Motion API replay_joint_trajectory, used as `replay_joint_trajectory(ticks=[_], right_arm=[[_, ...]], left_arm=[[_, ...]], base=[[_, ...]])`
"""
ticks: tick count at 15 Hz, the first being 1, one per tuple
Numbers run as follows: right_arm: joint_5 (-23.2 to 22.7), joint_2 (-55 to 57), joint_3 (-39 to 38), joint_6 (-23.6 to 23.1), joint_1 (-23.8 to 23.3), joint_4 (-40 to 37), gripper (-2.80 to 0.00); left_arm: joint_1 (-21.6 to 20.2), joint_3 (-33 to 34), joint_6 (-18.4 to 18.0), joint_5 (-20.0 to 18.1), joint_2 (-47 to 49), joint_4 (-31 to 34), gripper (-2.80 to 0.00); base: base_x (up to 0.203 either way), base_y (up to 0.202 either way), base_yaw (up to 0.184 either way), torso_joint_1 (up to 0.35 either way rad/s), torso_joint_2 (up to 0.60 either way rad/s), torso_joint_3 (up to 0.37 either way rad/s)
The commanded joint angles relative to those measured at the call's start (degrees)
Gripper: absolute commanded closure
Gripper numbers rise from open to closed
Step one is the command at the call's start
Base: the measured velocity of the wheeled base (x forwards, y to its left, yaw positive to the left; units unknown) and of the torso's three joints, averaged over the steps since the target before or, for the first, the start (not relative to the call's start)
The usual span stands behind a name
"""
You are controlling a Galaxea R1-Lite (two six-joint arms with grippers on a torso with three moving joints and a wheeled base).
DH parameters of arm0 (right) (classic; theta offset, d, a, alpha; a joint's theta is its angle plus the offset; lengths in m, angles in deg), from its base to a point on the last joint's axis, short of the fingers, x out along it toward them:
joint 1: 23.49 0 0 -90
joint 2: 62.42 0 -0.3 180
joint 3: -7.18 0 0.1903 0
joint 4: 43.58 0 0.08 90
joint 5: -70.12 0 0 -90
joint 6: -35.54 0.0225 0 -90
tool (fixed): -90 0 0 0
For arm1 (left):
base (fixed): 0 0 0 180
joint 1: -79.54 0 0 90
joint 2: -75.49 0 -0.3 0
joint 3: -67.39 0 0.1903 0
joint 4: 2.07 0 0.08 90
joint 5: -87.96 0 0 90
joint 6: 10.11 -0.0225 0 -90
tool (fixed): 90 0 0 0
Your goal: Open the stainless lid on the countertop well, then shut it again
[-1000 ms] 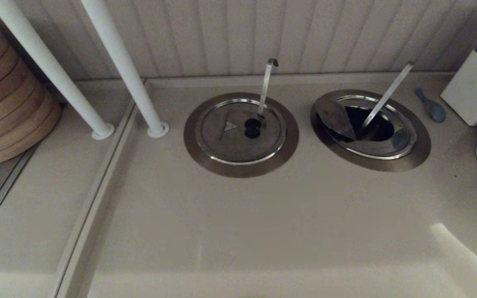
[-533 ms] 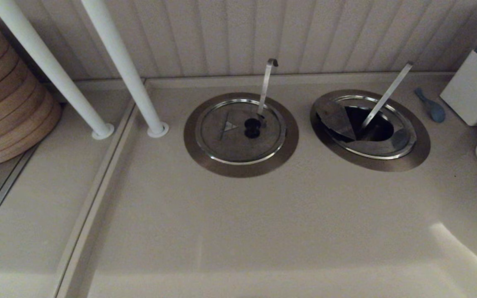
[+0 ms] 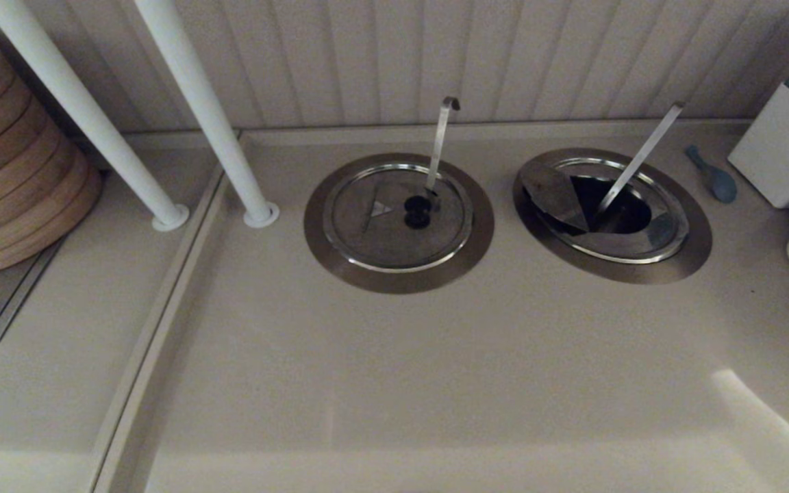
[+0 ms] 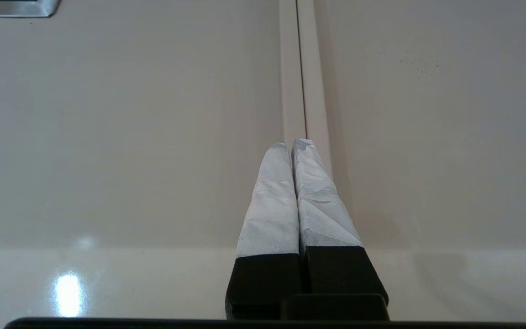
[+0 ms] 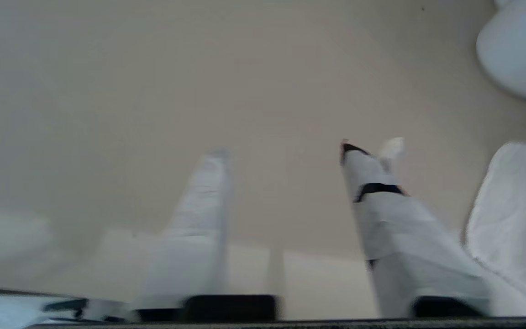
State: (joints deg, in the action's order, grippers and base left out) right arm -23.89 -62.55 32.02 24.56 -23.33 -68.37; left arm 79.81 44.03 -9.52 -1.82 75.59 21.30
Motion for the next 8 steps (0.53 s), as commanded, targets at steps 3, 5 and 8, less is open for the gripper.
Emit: replay_joint_trajectory(ticks=[3,5,8], right_arm=[[1.4,0.2,-1.5,5.8,0.0,1.0,0.0],[2.1,0.2,-1.5,6.1,0.0,1.0,0.0],[3.0,0.2,-1.5,9.2,0.0,1.2,0.0]], left_arm=[[0.0,0.0,0.0,0.0,0.0,0.0,0.0],[0.0,0.0,0.0,0.0,0.0,0.0,0.0],[0.0,0.0,0.0,0.0,0.0,0.0,0.0]], base=[[0.0,0.0,0.0,0.0,0.0,0.0],[0.0,0.0,0.0,0.0,0.0,0.0],[0.0,0.0,0.0,0.0,0.0,0.0]])
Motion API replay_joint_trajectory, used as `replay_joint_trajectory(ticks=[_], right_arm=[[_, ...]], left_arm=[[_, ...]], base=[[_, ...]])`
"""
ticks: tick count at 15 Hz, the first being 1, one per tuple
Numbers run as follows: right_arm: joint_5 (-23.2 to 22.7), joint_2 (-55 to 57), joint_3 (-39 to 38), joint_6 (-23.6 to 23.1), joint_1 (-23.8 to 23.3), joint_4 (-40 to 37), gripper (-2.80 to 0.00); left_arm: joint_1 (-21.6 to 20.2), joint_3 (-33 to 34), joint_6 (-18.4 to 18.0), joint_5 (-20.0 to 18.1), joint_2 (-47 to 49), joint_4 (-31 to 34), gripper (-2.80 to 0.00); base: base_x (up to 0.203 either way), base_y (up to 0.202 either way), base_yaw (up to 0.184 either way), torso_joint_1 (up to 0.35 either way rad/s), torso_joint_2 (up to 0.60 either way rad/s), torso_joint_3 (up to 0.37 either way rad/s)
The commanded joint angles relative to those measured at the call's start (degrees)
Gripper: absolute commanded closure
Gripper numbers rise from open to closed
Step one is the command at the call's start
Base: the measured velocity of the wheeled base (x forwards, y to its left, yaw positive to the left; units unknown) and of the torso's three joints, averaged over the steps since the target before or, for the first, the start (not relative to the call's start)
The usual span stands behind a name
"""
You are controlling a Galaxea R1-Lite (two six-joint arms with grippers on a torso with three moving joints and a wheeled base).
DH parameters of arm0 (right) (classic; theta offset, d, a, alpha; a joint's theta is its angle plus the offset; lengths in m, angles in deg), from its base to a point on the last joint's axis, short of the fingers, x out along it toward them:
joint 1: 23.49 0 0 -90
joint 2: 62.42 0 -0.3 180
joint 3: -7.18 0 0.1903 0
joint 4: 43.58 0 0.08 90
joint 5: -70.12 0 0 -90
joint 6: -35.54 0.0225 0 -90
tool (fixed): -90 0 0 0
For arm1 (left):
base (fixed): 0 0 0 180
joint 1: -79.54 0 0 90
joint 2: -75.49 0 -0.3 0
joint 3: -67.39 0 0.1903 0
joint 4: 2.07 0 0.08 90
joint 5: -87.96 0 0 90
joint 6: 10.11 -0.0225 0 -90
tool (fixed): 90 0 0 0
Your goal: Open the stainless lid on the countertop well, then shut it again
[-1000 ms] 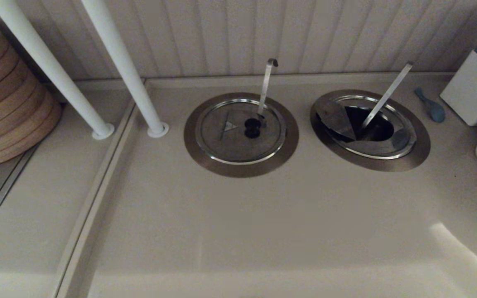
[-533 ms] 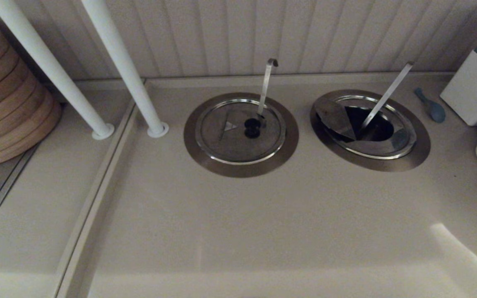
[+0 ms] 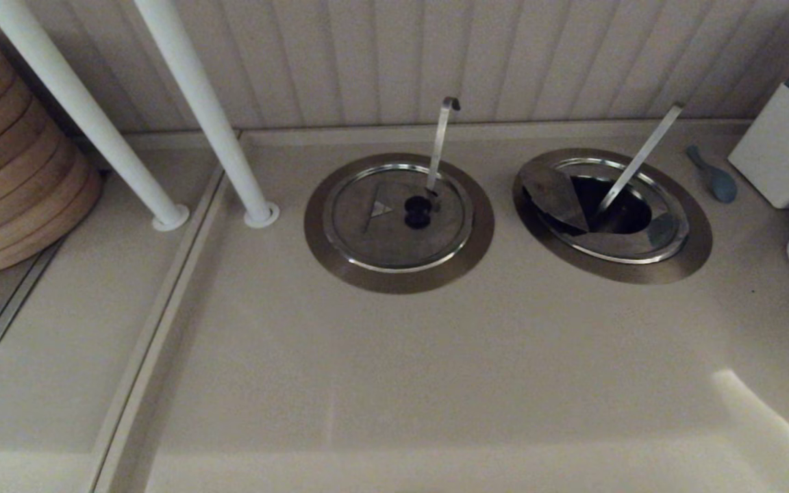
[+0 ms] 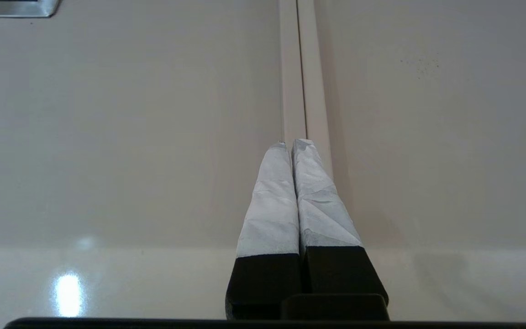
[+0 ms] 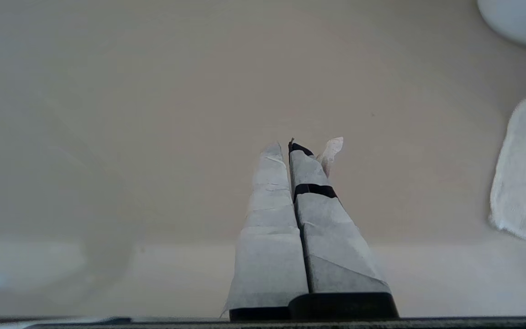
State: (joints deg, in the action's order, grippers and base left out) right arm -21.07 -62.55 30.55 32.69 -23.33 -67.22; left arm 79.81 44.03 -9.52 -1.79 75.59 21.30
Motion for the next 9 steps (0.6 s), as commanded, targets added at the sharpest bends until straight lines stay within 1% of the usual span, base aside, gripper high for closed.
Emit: replay_joint_trajectory(ticks=[1,9], right_arm=[[0.6,0.2,0.0,2.1,0.0,0.2,0.0],[0.4,0.2,0.0,1.8,0.0,0.2,0.0]], left_arm=[[0.0,0.0,0.0,0.0,0.0,-0.1,0.0],[0.0,0.0,0.0,0.0,0.0,0.0,0.0]], base=[[0.0,0.0,0.0,0.0,0.0,0.0],[0.0,0.0,0.0,0.0,0.0,0.0]])
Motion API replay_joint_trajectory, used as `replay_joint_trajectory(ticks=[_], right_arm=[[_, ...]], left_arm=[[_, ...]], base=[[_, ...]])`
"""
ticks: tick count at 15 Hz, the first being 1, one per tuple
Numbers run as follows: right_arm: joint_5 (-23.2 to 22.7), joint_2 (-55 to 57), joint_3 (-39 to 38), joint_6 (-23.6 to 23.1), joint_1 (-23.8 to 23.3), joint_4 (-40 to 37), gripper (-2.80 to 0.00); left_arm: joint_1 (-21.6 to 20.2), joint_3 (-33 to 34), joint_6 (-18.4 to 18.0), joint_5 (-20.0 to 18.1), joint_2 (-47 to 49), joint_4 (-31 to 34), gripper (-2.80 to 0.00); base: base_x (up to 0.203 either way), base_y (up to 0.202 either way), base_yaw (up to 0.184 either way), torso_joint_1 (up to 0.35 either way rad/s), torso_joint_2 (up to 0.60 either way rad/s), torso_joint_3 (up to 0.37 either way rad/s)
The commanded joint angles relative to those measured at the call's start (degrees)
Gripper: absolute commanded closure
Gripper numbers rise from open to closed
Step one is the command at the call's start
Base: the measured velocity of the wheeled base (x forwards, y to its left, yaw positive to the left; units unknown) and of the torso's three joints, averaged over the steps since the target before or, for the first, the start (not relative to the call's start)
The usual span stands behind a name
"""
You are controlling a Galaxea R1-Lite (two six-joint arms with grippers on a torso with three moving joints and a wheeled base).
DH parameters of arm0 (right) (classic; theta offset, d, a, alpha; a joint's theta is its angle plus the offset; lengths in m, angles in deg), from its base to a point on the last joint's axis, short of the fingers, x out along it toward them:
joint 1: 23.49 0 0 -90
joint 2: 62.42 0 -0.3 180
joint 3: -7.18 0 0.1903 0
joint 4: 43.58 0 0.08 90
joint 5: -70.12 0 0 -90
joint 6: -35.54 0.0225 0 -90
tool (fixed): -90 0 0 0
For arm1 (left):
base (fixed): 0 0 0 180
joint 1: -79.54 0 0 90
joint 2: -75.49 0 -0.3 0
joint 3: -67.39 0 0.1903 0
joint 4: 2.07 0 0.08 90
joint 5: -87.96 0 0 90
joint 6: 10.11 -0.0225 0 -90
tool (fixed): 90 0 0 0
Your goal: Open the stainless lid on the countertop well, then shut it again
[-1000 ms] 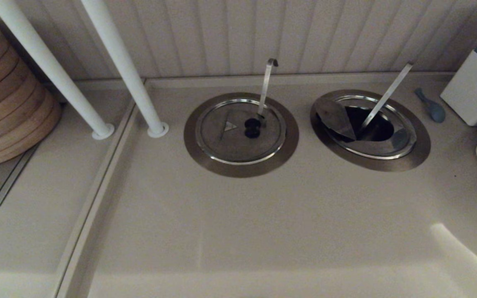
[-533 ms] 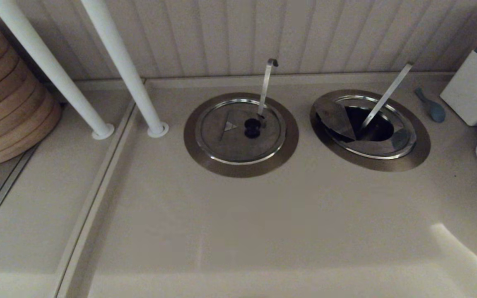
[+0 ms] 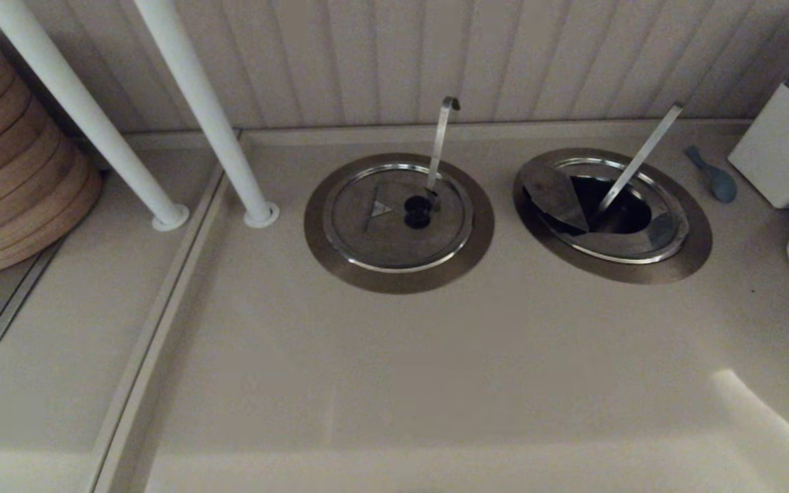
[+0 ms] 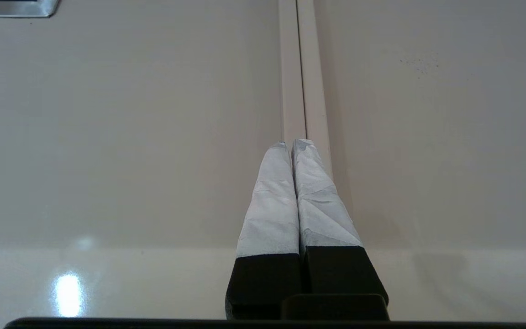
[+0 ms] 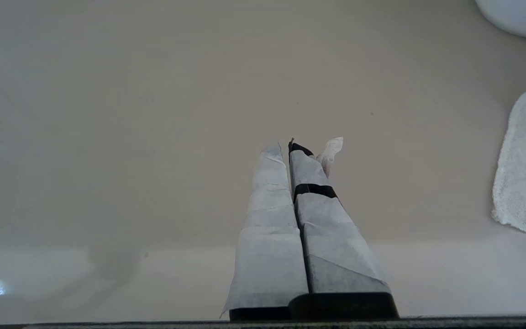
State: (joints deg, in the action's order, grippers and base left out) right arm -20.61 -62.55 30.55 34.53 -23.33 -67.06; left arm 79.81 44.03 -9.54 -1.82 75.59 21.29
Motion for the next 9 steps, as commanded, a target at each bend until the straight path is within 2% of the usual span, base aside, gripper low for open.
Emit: replay_joint_trajectory(ticks=[1,9], right_arm=[[-0.1,0.2,-0.1,-0.1,0.0,-0.1,0.0],[0.0,0.2,-0.1,-0.1,0.0,-0.1,0.0]], left_arm=[[0.0,0.0,0.0,0.0,0.0,-0.1,0.0],[0.0,0.0,0.0,0.0,0.0,0.0,0.0]], base=[[0.0,0.0,0.0,0.0,0.0,0.0],[0.0,0.0,0.0,0.0,0.0,0.0]])
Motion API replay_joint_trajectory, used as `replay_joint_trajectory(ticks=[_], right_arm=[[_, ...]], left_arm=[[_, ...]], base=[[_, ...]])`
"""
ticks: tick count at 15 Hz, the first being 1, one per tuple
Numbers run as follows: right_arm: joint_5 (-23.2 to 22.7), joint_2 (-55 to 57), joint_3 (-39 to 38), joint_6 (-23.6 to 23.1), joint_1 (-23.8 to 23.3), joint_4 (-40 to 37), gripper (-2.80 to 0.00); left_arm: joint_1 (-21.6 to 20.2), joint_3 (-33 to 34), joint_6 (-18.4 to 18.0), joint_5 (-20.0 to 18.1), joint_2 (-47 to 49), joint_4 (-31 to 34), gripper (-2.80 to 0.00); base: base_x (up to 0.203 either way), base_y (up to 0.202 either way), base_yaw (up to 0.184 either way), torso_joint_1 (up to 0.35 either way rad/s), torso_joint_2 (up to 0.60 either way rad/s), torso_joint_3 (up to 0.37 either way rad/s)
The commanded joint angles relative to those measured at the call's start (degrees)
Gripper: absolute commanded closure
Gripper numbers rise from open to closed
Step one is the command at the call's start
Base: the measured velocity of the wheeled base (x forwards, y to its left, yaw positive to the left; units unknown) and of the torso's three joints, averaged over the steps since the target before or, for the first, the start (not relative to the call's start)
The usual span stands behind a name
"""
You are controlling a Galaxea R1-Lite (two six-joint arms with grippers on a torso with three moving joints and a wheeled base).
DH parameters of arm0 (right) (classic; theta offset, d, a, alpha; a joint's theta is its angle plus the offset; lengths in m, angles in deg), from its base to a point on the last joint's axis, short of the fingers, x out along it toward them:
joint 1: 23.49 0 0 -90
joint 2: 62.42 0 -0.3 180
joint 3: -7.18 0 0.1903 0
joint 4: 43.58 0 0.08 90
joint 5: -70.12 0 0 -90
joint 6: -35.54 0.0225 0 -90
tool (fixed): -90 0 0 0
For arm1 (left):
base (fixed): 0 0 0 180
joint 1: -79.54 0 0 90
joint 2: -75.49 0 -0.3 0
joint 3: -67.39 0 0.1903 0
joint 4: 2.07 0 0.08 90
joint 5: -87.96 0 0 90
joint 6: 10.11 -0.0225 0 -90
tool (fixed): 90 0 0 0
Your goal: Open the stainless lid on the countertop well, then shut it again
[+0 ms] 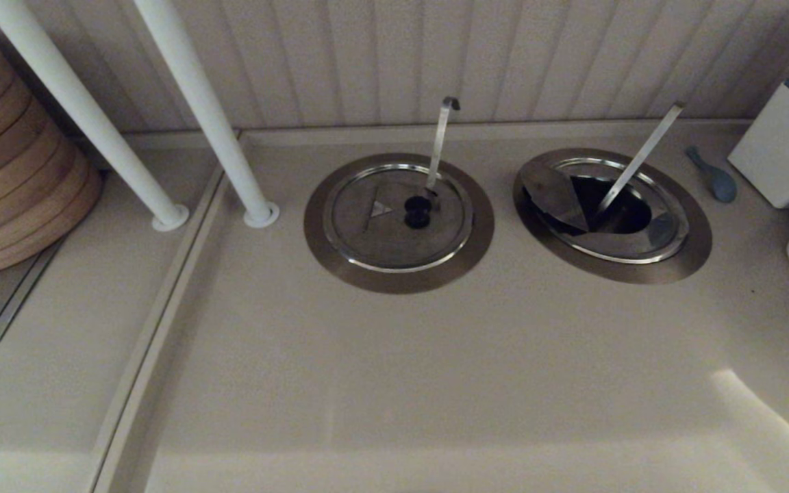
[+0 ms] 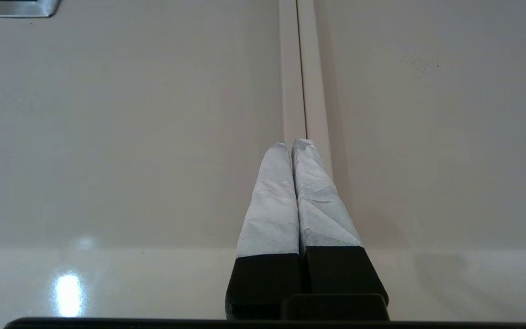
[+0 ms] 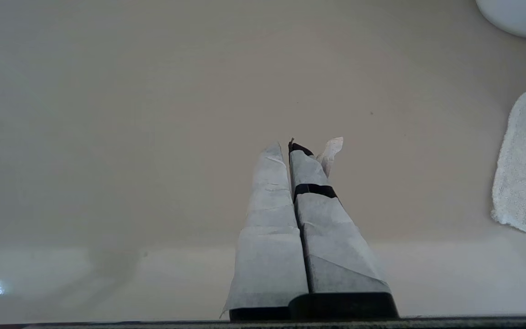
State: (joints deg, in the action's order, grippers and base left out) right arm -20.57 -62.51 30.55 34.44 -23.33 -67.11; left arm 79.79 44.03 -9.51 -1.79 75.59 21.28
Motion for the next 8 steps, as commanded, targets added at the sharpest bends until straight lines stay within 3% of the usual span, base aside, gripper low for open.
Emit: replay_joint_trajectory(ticks=[1,8], right_arm=[[-0.1,0.2,-0.1,-0.1,0.0,0.0,0.0],[0.0,0.2,-0.1,-0.2,0.0,0.1,0.0]], left_arm=[[0.0,0.0,0.0,0.0,0.0,0.0,0.0],[0.0,0.0,0.0,0.0,0.0,0.0,0.0]], base=[[0.0,0.0,0.0,0.0,0.0,0.0],[0.0,0.0,0.0,0.0,0.0,0.0]])
